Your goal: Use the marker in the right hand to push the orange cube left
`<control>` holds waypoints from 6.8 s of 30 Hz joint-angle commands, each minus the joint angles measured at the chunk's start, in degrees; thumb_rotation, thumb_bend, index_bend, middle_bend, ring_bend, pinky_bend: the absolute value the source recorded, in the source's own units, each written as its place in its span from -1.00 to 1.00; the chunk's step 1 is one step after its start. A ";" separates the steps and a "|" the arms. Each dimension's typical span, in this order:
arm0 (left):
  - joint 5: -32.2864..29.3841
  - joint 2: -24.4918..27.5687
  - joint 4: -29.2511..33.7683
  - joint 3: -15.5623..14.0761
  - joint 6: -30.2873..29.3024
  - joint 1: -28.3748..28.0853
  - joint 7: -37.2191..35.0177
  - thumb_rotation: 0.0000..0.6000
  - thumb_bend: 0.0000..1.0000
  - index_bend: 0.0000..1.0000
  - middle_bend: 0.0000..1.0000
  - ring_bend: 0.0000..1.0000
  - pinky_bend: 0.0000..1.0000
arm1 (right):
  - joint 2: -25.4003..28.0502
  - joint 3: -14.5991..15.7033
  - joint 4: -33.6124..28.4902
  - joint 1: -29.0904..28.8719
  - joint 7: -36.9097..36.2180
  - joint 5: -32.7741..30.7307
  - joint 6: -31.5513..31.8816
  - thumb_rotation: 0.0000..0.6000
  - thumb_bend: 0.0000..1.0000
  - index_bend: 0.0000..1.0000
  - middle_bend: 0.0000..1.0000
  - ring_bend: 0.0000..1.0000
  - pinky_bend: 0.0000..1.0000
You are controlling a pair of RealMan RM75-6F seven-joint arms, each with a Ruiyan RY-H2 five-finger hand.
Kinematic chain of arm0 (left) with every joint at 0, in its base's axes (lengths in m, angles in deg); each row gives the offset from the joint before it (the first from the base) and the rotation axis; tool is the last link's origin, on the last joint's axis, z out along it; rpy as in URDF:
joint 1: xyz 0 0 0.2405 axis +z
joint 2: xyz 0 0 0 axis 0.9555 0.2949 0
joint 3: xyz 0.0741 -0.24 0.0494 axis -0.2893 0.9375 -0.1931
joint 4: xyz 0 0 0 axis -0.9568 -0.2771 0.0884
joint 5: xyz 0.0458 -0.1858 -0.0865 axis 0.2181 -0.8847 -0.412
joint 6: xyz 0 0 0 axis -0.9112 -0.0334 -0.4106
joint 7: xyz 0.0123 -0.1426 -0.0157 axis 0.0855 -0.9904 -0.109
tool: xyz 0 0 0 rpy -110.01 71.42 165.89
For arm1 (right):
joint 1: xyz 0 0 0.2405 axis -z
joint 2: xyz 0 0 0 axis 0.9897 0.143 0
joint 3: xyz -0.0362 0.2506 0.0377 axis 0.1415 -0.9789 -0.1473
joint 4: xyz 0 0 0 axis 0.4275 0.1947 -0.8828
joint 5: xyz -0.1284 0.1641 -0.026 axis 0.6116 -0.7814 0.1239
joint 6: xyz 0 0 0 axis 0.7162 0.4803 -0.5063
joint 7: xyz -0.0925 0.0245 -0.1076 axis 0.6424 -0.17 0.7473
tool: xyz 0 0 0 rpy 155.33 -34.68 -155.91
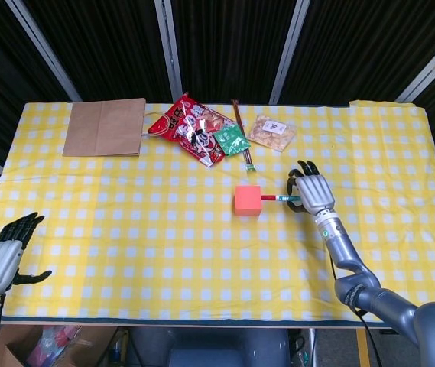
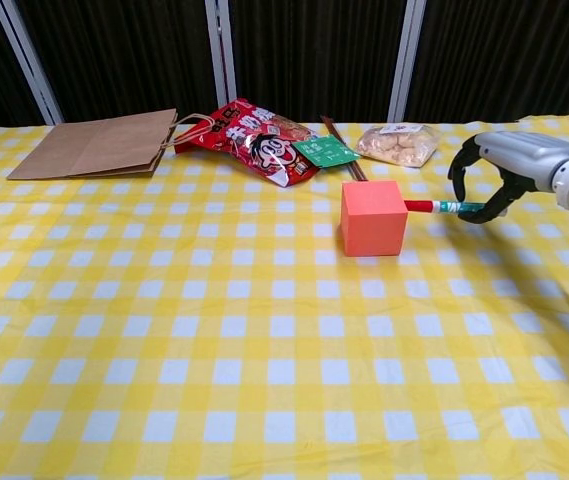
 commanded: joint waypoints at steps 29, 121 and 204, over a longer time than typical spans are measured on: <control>0.37 0.62 0.10 -0.27 0.21 -0.05 -1.54 1.00 -0.96 -1.00 -1.00 -1.00 -1.00 | -1.47 -0.11 -3.81 -0.33 6.79 -1.74 2.36 1.00 0.05 0.38 -0.41 -0.85 -0.84; 2.17 2.82 0.76 -0.99 1.53 -0.48 -8.21 1.00 -0.96 -1.00 -1.00 -1.00 -1.00 | -15.58 -5.73 -11.75 -6.57 38.04 -20.24 8.37 1.00 0.05 0.38 -0.40 -0.82 -0.83; 0.80 2.08 1.28 -1.18 0.31 0.61 -4.16 1.00 -0.96 -1.00 -1.00 -1.00 -1.00 | 3.51 0.62 -11.65 2.88 22.73 -12.66 6.31 1.00 0.07 0.38 -0.39 -0.81 -0.81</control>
